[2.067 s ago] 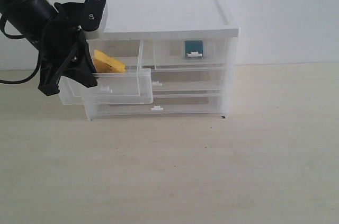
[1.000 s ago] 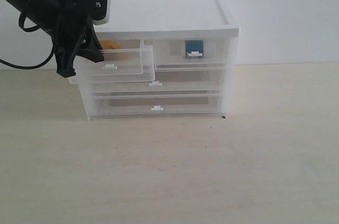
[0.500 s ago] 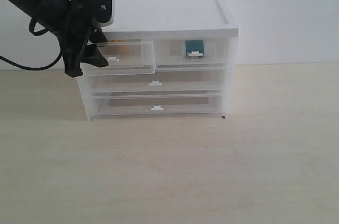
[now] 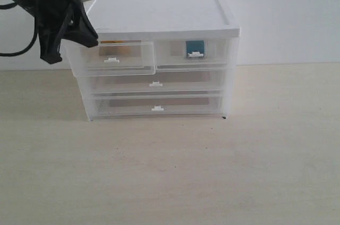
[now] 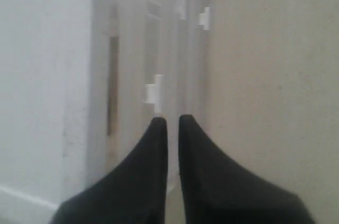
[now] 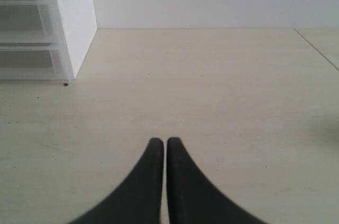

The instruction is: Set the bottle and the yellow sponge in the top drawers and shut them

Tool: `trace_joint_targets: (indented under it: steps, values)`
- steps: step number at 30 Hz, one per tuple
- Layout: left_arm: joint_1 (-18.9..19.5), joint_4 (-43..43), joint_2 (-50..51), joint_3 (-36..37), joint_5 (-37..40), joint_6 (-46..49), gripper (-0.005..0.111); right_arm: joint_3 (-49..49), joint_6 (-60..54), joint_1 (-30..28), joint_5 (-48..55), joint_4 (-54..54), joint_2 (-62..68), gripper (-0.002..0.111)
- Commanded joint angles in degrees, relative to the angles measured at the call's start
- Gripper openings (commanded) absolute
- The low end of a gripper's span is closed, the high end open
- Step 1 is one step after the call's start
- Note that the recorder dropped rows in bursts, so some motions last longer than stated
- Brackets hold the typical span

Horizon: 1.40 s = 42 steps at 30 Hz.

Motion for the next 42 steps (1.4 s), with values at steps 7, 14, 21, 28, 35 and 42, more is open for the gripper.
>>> trace_joint_targets:
  steps: [7, 14, 21, 28, 35, 42]
  values:
    - [0.02, -3.35, 7.67, 1.33, -13.26, -0.43, 0.004, 0.24, 0.0, -0.13, -0.46, -0.06, -0.32, 0.0]
    - [0.02, -3.35, 8.7, 1.33, -22.0, -2.97, 0.004, 0.24, 0.0, -0.13, -0.46, -0.06, -0.32, 0.0]
    - [0.02, -3.35, 8.55, 1.33, -21.26, -6.34, 0.004, 0.24, 0.0, -0.13, -0.46, -0.06, -0.32, 0.0]
    - [0.02, 1.0, 3.28, 1.33, -11.92, -21.68, 0.004, 0.24, 0.0, -0.13, -0.46, -0.06, -0.32, 0.0]
    - [0.02, 21.21, -3.28, 1.33, -3.44, -56.43, 0.004, 0.24, 0.0, -0.13, -0.46, -0.06, -0.32, 0.0]
    - [0.02, 25.11, -10.46, 3.51, -2.17, -80.24, 0.004, 0.24, 0.0, -0.13, -0.46, -0.06, -0.32, 0.0]
